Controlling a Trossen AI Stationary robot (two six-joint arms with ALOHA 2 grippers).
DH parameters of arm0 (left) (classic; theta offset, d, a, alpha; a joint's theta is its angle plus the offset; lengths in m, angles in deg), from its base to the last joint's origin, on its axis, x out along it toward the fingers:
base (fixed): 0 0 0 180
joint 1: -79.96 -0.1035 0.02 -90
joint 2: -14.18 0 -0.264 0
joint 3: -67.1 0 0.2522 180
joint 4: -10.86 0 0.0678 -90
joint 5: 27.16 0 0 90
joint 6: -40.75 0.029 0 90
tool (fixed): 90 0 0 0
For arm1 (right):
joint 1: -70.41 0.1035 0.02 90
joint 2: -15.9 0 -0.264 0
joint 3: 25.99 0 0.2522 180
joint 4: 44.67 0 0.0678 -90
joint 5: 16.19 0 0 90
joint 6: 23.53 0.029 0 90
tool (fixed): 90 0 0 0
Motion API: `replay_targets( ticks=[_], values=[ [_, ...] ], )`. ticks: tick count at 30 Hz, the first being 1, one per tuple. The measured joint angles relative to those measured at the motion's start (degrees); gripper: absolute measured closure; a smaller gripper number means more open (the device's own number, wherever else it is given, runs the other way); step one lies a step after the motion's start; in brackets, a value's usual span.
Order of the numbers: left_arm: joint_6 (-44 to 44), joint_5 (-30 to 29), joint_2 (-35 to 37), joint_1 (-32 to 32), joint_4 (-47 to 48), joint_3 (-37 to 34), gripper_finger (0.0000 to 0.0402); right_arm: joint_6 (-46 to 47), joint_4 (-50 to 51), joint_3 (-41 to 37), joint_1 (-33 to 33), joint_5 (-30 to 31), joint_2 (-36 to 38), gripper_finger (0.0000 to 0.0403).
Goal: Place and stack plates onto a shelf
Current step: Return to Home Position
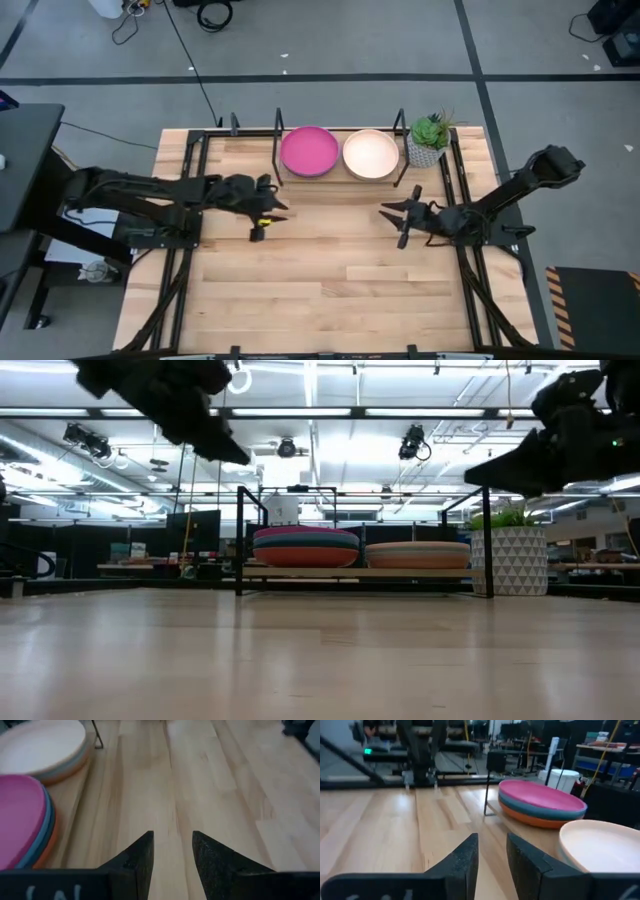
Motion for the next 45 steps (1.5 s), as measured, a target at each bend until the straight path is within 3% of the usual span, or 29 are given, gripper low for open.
replay_targets(
  ticks=[9, 16, 25, 37, 45],
  values=[
    [2.54, -0.19, 12.79, -0.22, -5.53, -11.76, 0.026, 3.5, -1.18, -1.64, -0.02, -4.46, 6.01, 0.0297],
    [4.68, -1.81, 19.34, -1.14, -12.85, -17.91, 0.026, 4.11, -1.36, -1.63, -0.35, -3.12, 9.98, 0.0297],
    [6.69, -5.73, 29.73, -1.14, -13.2, -24.43, 0.026, 1.21, -1.47, -1.54, -0.44, 0.0, 13.65, 0.0297],
    [1.08, -7.78, 44.41, -0.8, -13.57, -33.05, 0.026, 2.64, 2.18, -1.42, 0.77, -0.61, 23.91, 0.0297],
    [0.87, -7.39, 52.92, 2.6, -13.24, -36.39, 0.026, 0.32, 5.94, -1.44, 0.72, 0.25, 24.01, 0.0297]
  ],
)
